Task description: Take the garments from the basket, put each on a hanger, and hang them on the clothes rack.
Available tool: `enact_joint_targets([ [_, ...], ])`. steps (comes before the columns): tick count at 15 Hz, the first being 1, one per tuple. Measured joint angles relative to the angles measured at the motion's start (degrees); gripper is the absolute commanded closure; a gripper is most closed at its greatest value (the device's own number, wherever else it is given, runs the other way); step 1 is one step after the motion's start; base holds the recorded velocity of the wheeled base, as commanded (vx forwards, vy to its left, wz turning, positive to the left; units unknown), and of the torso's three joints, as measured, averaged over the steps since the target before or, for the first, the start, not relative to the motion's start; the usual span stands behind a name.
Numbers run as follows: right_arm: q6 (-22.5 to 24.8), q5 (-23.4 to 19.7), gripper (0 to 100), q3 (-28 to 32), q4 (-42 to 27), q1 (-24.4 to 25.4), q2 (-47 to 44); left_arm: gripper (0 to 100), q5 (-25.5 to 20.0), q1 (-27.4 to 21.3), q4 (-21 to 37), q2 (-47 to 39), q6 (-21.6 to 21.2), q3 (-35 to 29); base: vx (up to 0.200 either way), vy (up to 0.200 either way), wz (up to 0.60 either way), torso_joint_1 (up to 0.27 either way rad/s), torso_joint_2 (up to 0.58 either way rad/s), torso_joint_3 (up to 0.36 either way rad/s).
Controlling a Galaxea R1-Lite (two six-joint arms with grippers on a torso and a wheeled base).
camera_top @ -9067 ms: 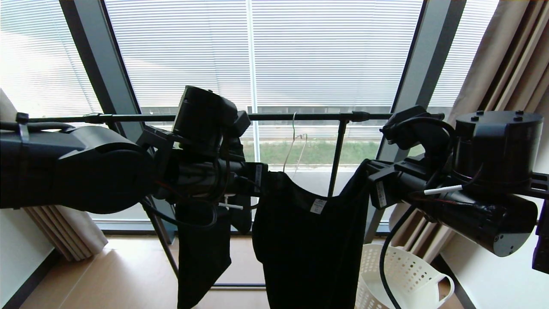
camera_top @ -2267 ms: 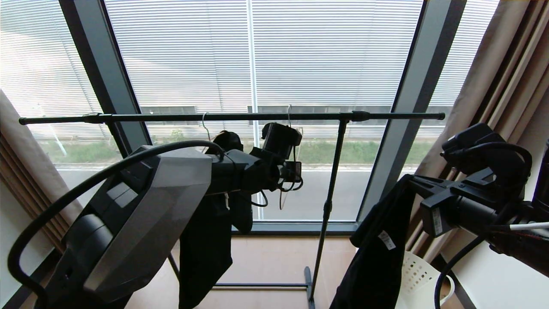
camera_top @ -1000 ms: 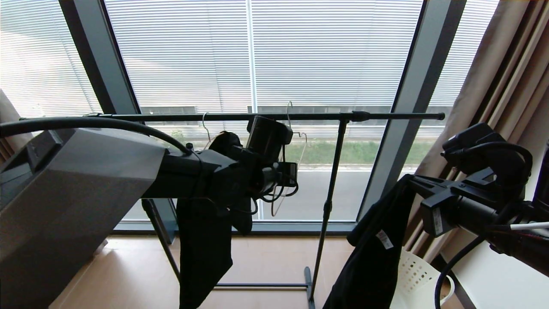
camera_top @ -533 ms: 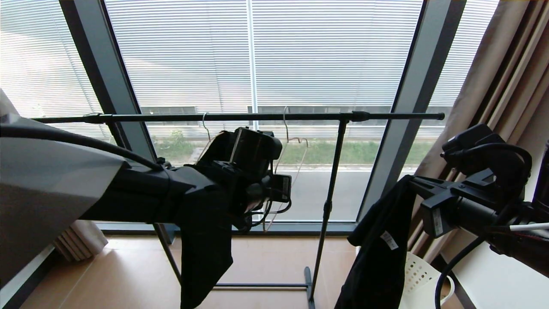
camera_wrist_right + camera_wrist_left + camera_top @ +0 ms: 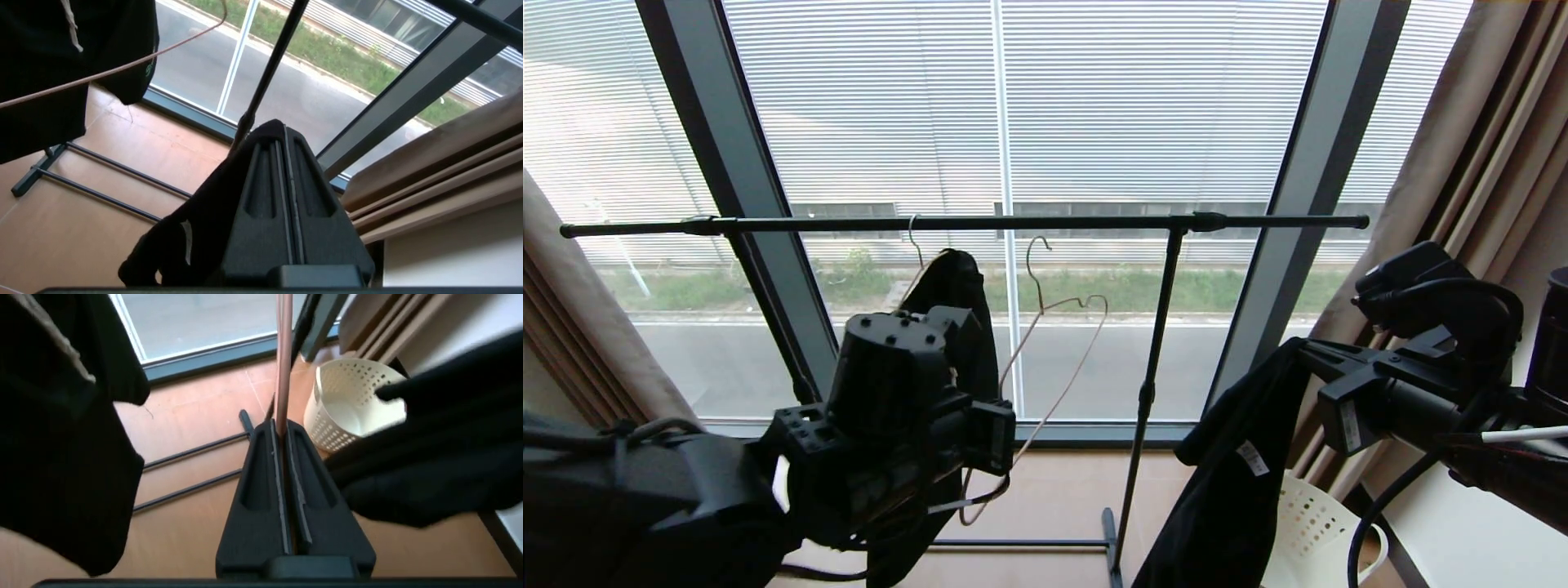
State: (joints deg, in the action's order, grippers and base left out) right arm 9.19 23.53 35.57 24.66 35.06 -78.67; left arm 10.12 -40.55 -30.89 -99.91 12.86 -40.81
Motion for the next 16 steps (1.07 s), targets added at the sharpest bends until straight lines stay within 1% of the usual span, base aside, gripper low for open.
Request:
enact_joint_targets([
  [3, 0.0, 0.3, 100, 0.1, 0.0, 0.4, -0.2, 100, -3.0, 0.1, -2.8, 7.5, -1.0, 9.8, 0.000, 0.000, 0.00, 0.000, 0.00, 0.000],
  [5, 0.0, 2.4, 100, -0.1, 0.0, 1.0, -0.5, 100, -5.8, 0.1, -5.0, 11.4, -1.4, 15.5, 0.000, 0.000, 0.00, 0.000, 0.00, 0.000],
  [6, 0.0, 3.3, 100, -0.4, 0.0, 1.4, -0.6, 100, -6.6, 0.1, -7.8, 12.8, -1.7, 18.1, 0.000, 0.000, 0.00, 0.000, 0.00, 0.000],
  [9, 0.0, 3.9, 100, -0.6, 0.0, 1.8, -0.9, 100, -7.6, 0.1, -16.6, 14.5, -4.3, 25.1, 0.000, 0.000, 0.00, 0.000, 0.00, 0.000],
  [11, 0.0, 5.2, 100, -0.6, 0.0, 1.8, -1.1, 100, -9.7, 0.1, -21.0, 14.9, -6.8, 29.1, 0.000, 0.000, 0.00, 0.000, 0.00, 0.000],
  [12, 0.0, 6.3, 100, -0.4, 0.0, 1.8, -1.4, 100, -10.4, 0.1, -21.8, 15.1, -8.4, 30.6, 0.000, 0.000, 0.00, 0.000, 0.00, 0.000],
  [14, 0.0, 8.6, 100, 0.4, 0.2, 1.8, -2.5, 100, -10.7, 0.0, -22.0, 15.3, -9.1, 32.1, 0.000, 0.000, 0.00, 0.000, 0.00, 0.000],
  [16, 0.0, 9.2, 100, 1.1, 0.2, 1.8, -3.7, 100, -12.3, -0.7, -22.0, 15.4, -9.3, 32.9, 0.000, 0.000, 0.00, 0.000, 0.00, 0.000],
])
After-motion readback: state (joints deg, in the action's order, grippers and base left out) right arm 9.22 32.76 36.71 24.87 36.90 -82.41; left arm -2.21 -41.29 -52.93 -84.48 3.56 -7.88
